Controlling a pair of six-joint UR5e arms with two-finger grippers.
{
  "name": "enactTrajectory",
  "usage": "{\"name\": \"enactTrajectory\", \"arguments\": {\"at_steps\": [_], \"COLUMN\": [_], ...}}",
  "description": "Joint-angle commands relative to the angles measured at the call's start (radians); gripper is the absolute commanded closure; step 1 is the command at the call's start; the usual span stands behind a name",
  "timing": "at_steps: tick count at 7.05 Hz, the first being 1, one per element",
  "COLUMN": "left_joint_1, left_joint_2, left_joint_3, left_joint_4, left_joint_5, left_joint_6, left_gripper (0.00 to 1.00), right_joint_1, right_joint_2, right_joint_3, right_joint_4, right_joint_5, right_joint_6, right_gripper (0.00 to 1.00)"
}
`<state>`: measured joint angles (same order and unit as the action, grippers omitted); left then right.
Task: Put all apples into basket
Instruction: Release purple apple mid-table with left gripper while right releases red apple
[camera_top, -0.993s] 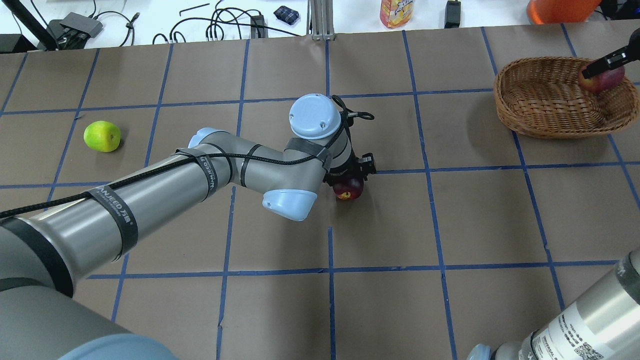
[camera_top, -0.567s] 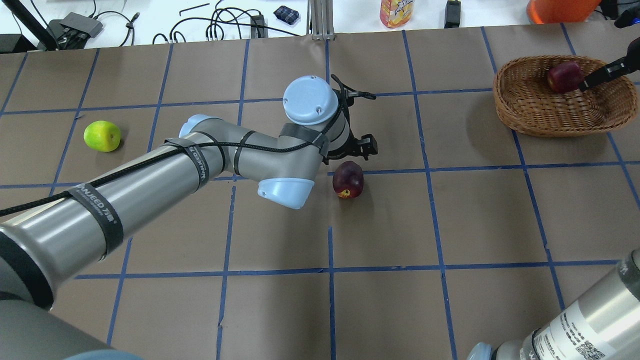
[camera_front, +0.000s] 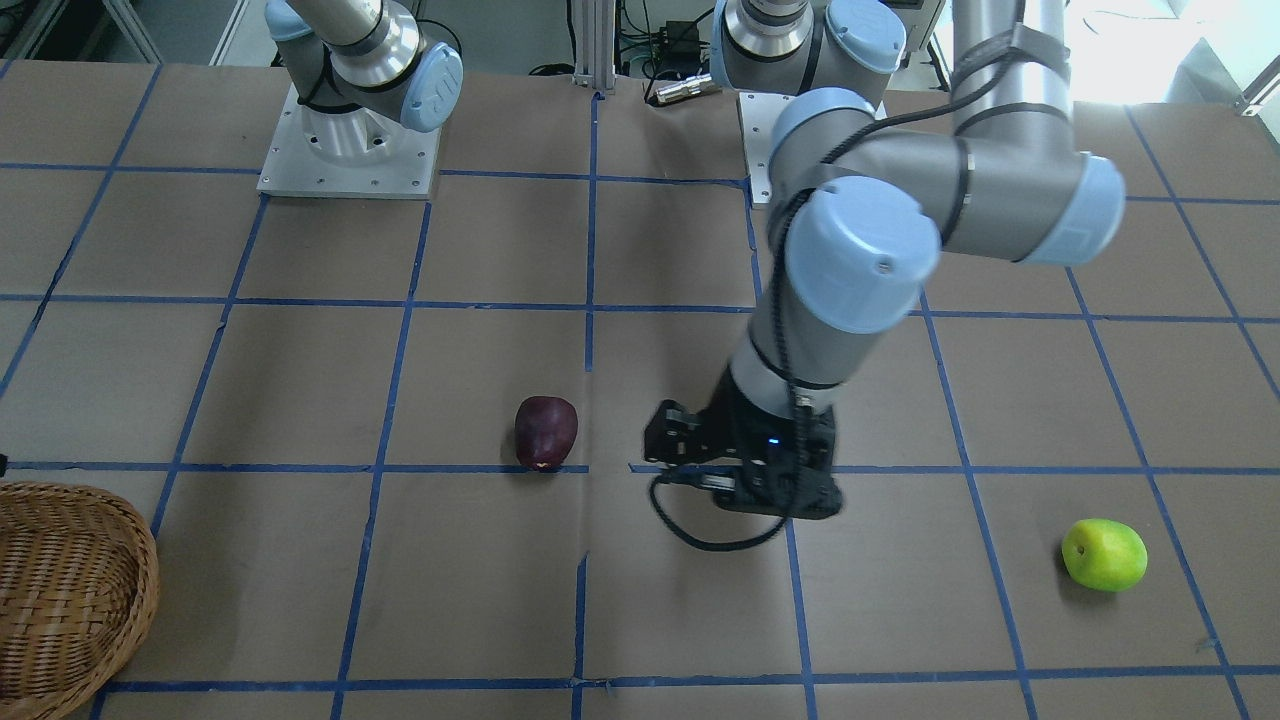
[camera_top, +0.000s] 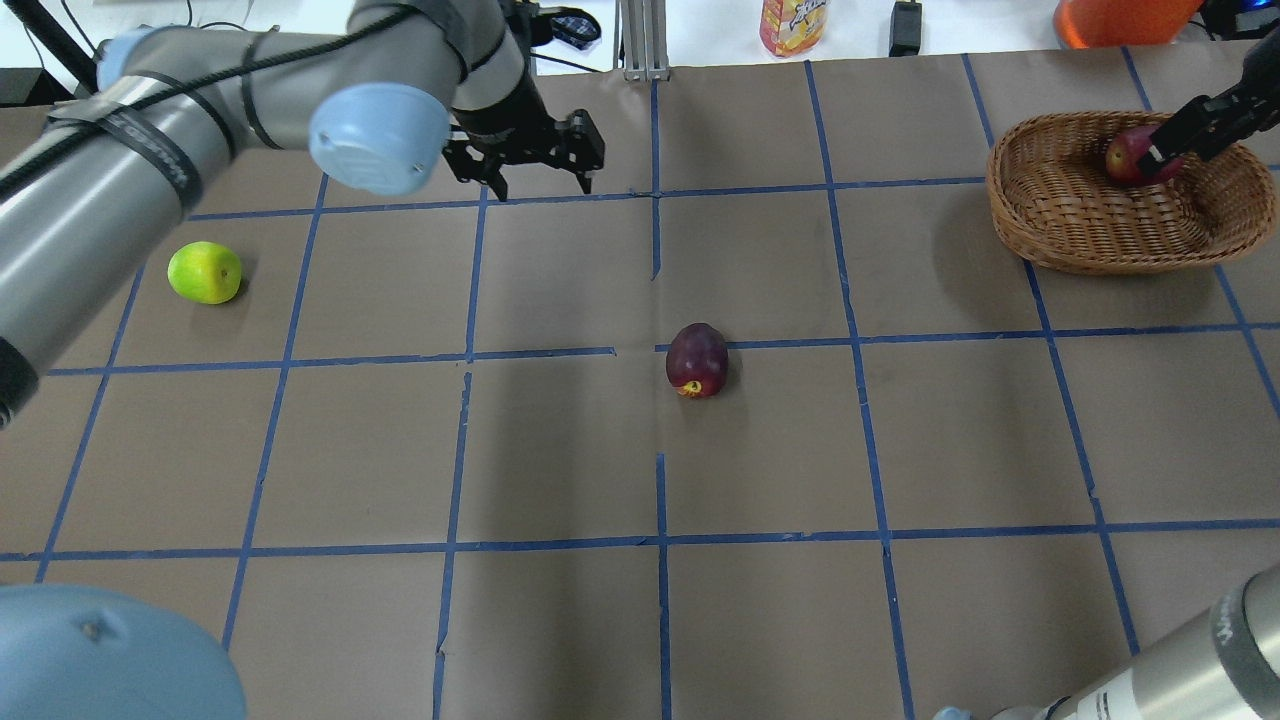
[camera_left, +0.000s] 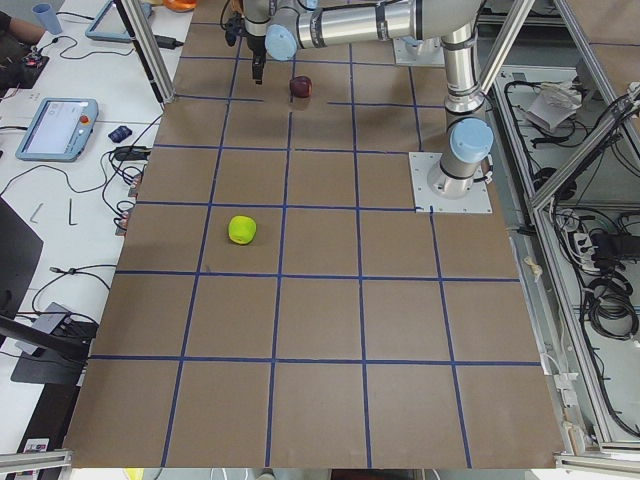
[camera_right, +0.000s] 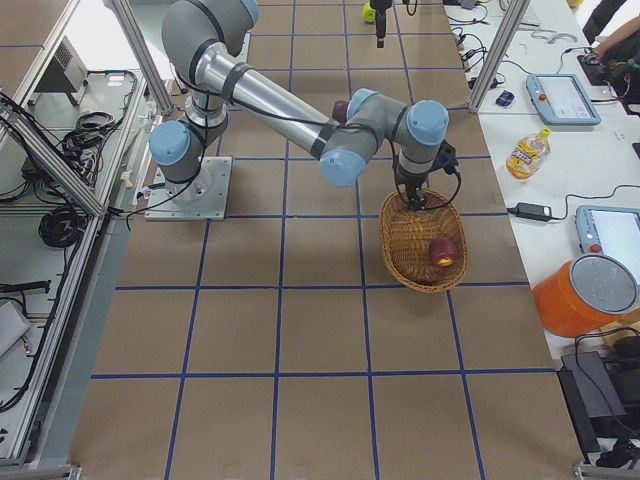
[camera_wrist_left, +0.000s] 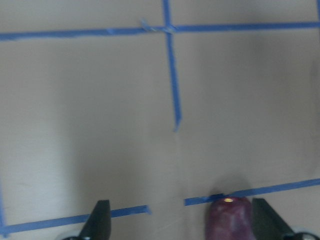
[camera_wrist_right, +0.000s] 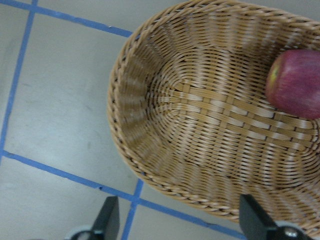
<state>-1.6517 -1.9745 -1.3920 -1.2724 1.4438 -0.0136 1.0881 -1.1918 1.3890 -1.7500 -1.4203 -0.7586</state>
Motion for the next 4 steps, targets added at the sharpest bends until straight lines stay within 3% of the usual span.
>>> {"name": "enactTrajectory", "arguments": {"at_steps": [1, 3, 4], "left_joint_1": [0.258, 0.494, 0.536], "left_joint_2": [0.006, -0.05, -0.084], "left_joint_3": [0.04, 0.05, 0.059], "left_joint_4": [-0.123, -0.107, -0.076], "left_joint_5": [0.007, 0.053, 0.067], "left_joint_6": [0.318, 0.584, 0.716], "left_gripper": [0.0, 0.0, 0.0], "right_joint_1": [0.16, 0.382, 0.479], "right_joint_2": [-0.064, -0.072, -0.066], "right_joint_3": [0.007, 0.039, 0.066], "right_joint_4": [0.105, 0.097, 0.081], "right_joint_5": [-0.026, -0.025, -0.02], "right_joint_6": [0.312, 0.688, 0.866], "right_gripper": [0.0, 0.0, 0.0]}}
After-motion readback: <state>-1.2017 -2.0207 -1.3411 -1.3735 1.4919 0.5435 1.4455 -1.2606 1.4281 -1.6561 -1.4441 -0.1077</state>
